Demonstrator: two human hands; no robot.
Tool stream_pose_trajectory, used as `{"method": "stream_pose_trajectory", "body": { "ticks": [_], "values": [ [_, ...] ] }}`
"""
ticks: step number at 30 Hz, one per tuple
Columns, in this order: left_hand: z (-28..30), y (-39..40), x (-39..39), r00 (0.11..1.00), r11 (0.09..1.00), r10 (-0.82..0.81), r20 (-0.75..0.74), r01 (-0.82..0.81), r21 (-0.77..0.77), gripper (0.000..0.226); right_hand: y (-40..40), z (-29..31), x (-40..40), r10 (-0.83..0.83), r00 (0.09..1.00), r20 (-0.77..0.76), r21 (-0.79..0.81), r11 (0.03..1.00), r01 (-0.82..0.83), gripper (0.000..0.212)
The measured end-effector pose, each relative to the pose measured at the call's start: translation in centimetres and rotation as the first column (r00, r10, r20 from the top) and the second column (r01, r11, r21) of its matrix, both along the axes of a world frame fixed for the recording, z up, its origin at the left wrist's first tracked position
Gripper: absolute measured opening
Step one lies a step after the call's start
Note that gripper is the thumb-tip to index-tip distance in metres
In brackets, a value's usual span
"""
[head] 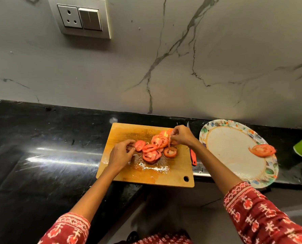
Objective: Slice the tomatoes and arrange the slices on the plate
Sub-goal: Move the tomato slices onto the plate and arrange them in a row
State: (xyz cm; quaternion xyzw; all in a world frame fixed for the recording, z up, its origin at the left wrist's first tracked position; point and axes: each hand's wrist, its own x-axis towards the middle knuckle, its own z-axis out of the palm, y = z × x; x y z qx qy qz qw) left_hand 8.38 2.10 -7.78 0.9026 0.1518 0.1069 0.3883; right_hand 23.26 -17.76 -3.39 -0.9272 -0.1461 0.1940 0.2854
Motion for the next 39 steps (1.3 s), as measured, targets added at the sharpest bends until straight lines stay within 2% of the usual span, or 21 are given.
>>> {"method": "stream_pose_trajectory", "body": {
  "ticks": [4, 8, 10, 14, 19, 22, 25, 30, 32, 35, 39],
  "values": [
    [-0.2, 0.1, 0.8, 0.999, 0.999, -0.034, 0.002, 0.034, 0.005, 0.031, 1.1, -0.8, -0.8, -0.02, 1.0, -0.004, -0.006, 1.0, 0.02, 0.01],
    [-0.2, 0.2, 1.0, 0.999, 0.999, -0.037, 0.014, 0.037, 0.008, 0.033, 1.9, -1.0, -1.2, -0.069, 0.996, -0.048, 0.03, 0.997, 0.07, 0.02],
    [-0.1, 0.4, 0.9, 0.999, 0.999, -0.033, 0.024, 0.033, -0.001, 0.032, 1.6, -0.1, -1.0, -0.08, 0.996, -0.035, 0.058, 0.995, 0.082, 0.019],
    [0.1, 0.7, 0.9, 0.999, 0.999, -0.028, 0.036, 0.029, -0.021, 0.031, 0.2, 2.7, 0.2, -0.074, 0.997, -0.034, 0.165, 0.983, 0.079, 0.005],
    [1.2, 0.7, 1.5, 0.994, 0.996, -0.061, 0.087, 0.066, -0.059, 0.031, -0.2, 6.3, 0.3, 0.019, 0.994, -0.104, 0.309, 0.951, 0.015, 0.008],
    [2.4, 0.4, 1.8, 0.987, 0.984, -0.096, 0.13, 0.114, -0.135, 0.03, 0.6, 7.4, -0.4, 0.102, 0.977, -0.189, 0.377, 0.926, -0.024, 0.004],
    [3.4, 0.2, 1.8, 0.984, 0.943, -0.125, 0.127, 0.157, -0.294, 0.031, 2.1, 7.7, -1.7, 0.129, 0.951, -0.282, 0.456, 0.89, 0.015, 0.005],
    [3.8, 0.2, 0.5, 0.994, 0.746, -0.051, 0.1, 0.105, -0.658, 0.021, 4.8, 5.7, -4.3, 0.067, 0.909, -0.411, 0.526, 0.832, 0.177, 0.007],
    [3.8, 0.4, 0.0, 0.996, 0.708, 0.0, 0.085, 0.06, -0.704, 0.016, 5.6, 4.7, -5.0, 0.036, 0.899, -0.436, 0.529, 0.819, 0.223, 0.012],
    [3.6, 0.9, -0.5, 0.995, 0.675, 0.07, 0.068, 0.003, -0.738, 0.01, 6.4, 3.4, -5.7, 0.032, 0.889, -0.457, 0.518, 0.822, 0.237, 0.01],
    [3.0, 1.6, -0.6, 0.985, 0.704, 0.169, 0.045, -0.089, -0.705, 0.008, 6.7, 2.4, -5.7, 0.086, 0.925, -0.37, 0.449, 0.888, 0.097, 0.017]
  ]
}}
